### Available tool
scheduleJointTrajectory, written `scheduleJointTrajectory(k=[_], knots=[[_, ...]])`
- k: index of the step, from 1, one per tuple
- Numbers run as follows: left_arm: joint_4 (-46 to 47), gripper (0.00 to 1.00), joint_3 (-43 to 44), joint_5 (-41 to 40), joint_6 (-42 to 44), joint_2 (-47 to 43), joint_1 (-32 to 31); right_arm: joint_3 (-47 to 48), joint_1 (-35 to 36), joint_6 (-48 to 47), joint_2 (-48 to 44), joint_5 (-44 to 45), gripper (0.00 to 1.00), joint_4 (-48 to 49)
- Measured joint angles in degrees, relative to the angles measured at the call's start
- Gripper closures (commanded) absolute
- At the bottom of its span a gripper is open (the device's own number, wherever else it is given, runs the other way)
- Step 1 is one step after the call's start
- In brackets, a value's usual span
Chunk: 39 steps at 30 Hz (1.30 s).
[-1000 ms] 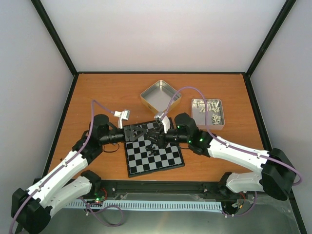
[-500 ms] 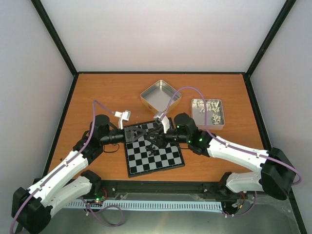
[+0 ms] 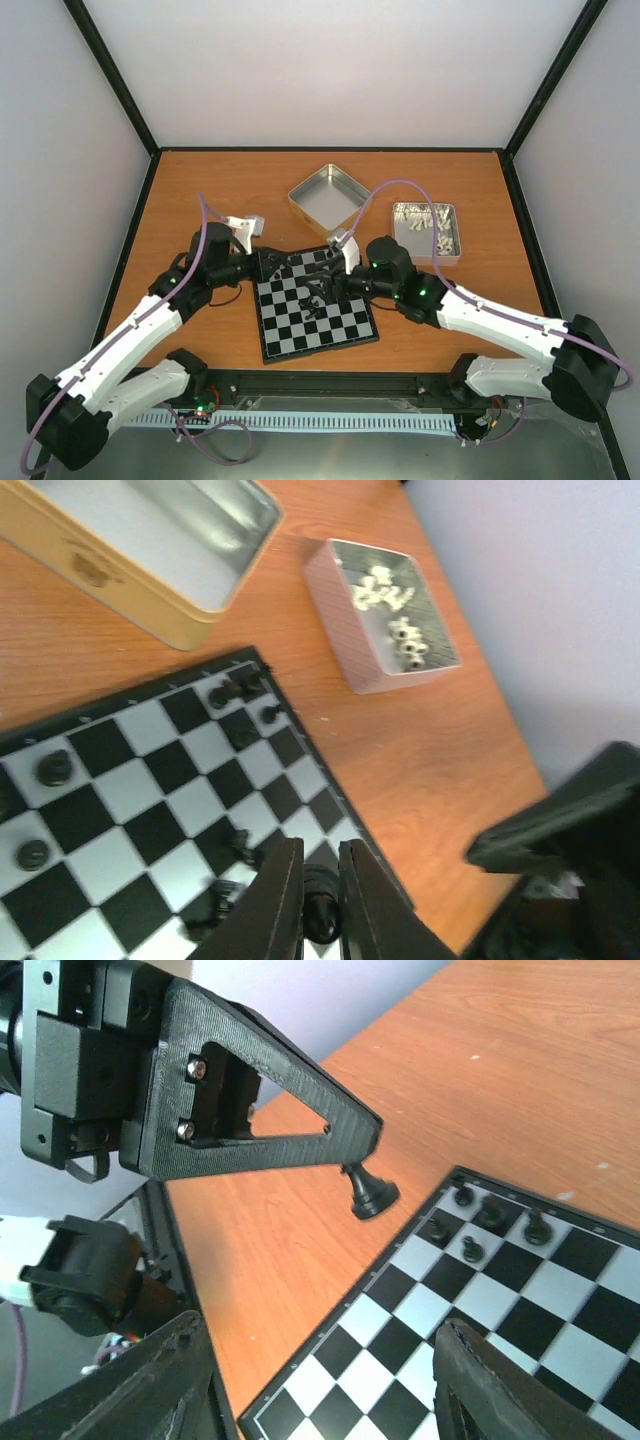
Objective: Set up the chess pieces on the board
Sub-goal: Place the chess piece on the chessboard.
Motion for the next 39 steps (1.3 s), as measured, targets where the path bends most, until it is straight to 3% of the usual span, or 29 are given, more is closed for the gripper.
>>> scheduleJointTrajectory(k=[9,16,23,39], knots=[[-2.93,0.99,5.92,-8.41,4.92,9.60,-1.07,-1.11,-0.31,4.15,-3.06,16.55,0.39,-8.52],[-2.82,0.99,17.11,-17.55,9.25,23.76,-7.98,-3.15,-2.29,7.91,-5.53,23.19,0.39,-13.11],[-2.45,0.99,21.66,-25.51,12.26,35.67,-11.78,-7.32,-3.19,10.78,-13.38,31.41,0.38,-17.70],[-0.79,0.99,24.76,-33.86,14.49,49.70,-14.27,-9.70,-3.21,13.18,-18.45,35.76,0.38,-20.92]])
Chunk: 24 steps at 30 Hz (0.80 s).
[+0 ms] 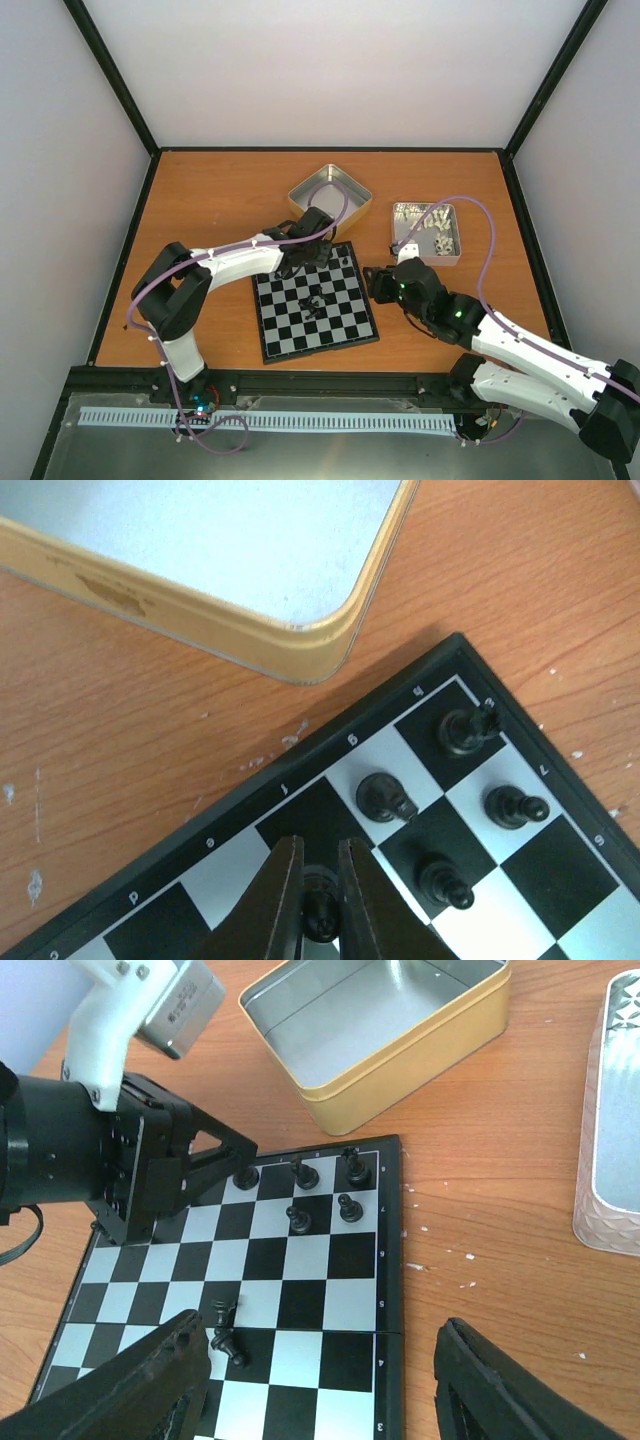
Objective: Set up the chess pieces on the board
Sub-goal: Place the chess piece on the chessboard.
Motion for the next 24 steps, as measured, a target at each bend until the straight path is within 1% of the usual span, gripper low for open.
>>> scheduleJointTrajectory(k=[11,24], knots=[[3.06,0.99,0.00,0.24,0.68,2.89,0.00,0.00,0.00,-0.04,1.31,-0.70,0.38,0.04],[5.25,0.99,-0.52,-0.42,0.68,3.74,0.00,0.00,0.00,-0.57,2.25,-1.09,0.38,-0.20]])
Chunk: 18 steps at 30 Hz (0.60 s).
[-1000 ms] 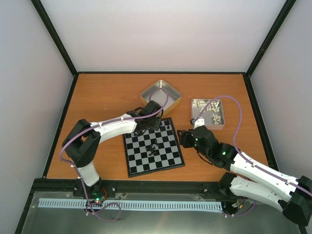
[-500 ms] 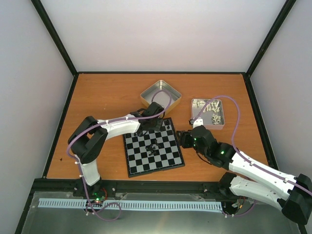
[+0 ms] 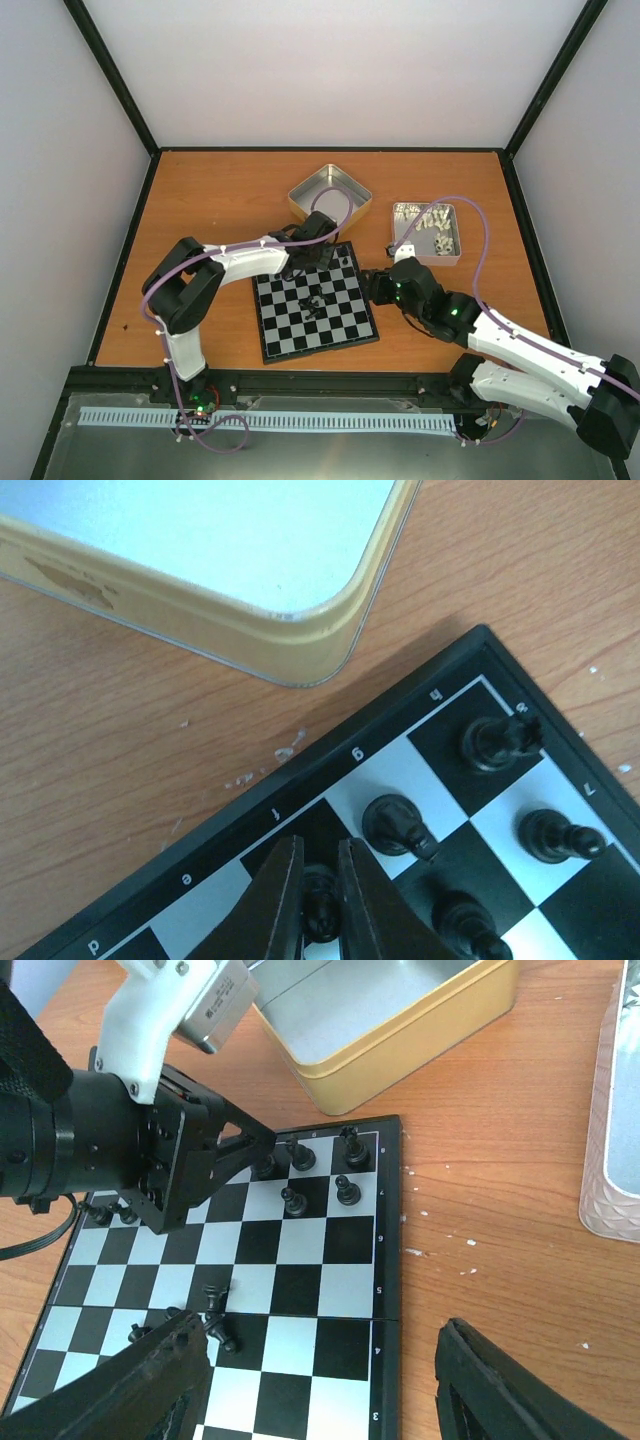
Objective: Set up the chess pieces on the board
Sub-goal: Place the chess piece on the chessboard.
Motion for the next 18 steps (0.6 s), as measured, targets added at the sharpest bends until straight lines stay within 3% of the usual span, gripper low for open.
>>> scheduleJointTrajectory(k=[5,12,18], knots=[[1.07,0.99,-0.81,-0.44,-0.02,0.15,0.00,0.02,0.00,-0.35,-0.35,0.07,0.38,-0.04],[1.33,0.80,-0.96,-0.50,-0.33,0.15,0.00,0.09,0.00,-0.42,-0.35,0.04,0.38,-0.20],[1.27,0.75,-1.75,-0.37,-0.57,0.15,0.00,0.46,-0.02,-0.81,-0.09,0.02,0.38,-0.22]])
